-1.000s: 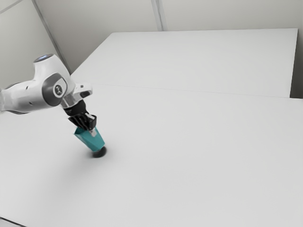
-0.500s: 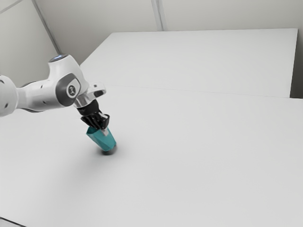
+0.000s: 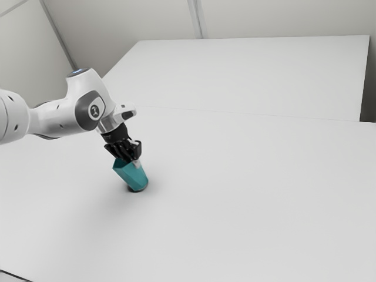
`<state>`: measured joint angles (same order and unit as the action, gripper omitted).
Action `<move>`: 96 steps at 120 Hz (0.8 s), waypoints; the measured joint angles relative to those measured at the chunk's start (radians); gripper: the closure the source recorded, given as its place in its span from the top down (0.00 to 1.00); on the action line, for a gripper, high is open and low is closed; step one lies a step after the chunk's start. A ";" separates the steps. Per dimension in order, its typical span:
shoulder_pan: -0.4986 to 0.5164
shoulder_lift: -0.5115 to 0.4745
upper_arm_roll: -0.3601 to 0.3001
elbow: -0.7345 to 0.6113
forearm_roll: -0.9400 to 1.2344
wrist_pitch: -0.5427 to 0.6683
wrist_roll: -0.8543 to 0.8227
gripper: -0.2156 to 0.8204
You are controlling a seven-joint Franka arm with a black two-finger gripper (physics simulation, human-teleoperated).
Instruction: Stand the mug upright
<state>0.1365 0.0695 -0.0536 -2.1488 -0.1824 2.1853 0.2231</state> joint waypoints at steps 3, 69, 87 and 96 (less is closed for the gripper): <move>0.000 0.001 0.000 0.002 -0.001 0.000 0.000 0.24; -0.003 0.076 -0.016 0.112 -0.002 -0.011 0.001 0.54; -0.002 0.081 -0.032 0.124 -0.002 -0.012 -0.001 0.55; -0.004 0.083 -0.038 0.129 -0.002 -0.012 -0.003 0.56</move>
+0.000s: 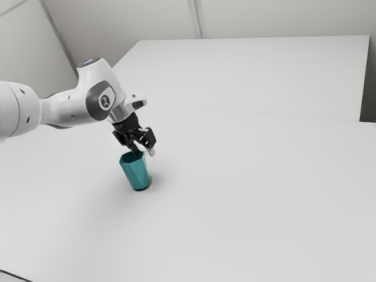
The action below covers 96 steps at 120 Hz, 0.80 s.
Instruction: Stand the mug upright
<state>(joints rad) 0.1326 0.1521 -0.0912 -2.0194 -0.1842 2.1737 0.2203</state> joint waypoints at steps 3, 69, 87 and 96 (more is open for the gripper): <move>0.000 0.000 -0.001 0.001 0.000 0.000 -0.001 0.56; 0.000 0.002 -0.035 0.045 -0.002 -0.050 -0.064 0.59; 0.002 -0.043 -0.021 0.051 0.005 -0.063 -0.067 0.69; 0.003 -0.056 0.011 0.095 0.009 -0.084 -0.052 0.72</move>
<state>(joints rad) 0.1358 0.0959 -0.0804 -1.9246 -0.1756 2.0893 0.1683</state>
